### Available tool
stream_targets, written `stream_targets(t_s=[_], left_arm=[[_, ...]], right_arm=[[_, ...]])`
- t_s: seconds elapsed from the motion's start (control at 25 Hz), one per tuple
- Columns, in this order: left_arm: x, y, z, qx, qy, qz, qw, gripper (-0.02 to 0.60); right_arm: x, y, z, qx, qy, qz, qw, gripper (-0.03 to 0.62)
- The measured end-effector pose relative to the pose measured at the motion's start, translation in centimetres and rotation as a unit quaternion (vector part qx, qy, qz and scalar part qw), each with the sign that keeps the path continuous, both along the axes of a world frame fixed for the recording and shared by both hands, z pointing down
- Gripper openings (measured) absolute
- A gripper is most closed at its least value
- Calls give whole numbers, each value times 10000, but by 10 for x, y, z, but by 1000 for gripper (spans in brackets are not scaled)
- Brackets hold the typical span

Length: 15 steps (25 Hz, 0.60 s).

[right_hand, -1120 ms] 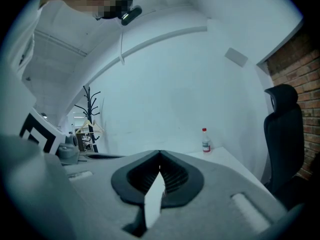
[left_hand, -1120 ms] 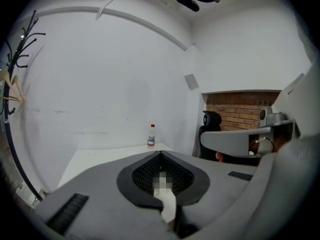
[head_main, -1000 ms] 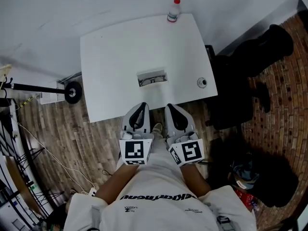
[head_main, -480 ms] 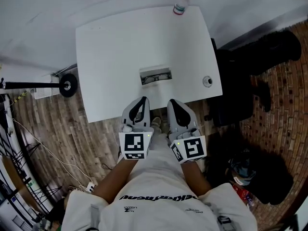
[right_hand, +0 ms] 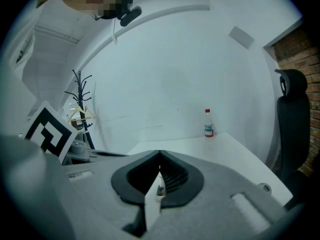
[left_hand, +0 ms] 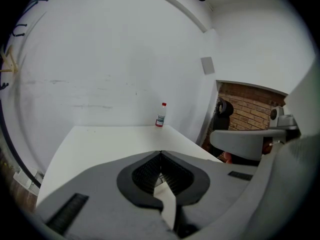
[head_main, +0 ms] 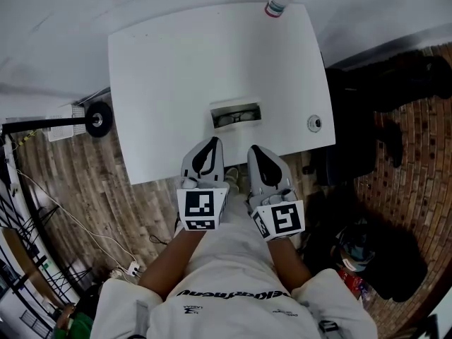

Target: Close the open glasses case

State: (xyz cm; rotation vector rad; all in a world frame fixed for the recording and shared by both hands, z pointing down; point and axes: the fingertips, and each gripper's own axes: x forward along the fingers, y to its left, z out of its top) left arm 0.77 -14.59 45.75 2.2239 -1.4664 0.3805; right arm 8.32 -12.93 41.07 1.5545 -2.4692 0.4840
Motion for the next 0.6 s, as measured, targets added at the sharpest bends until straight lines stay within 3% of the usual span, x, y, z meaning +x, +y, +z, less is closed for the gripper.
stream_targets(t_s=[0.6], left_arm=[[-7, -48, 62, -760, 316, -31, 9966, 84]], right_arm=[[-1, -27, 44, -349, 74, 57, 9993, 0]])
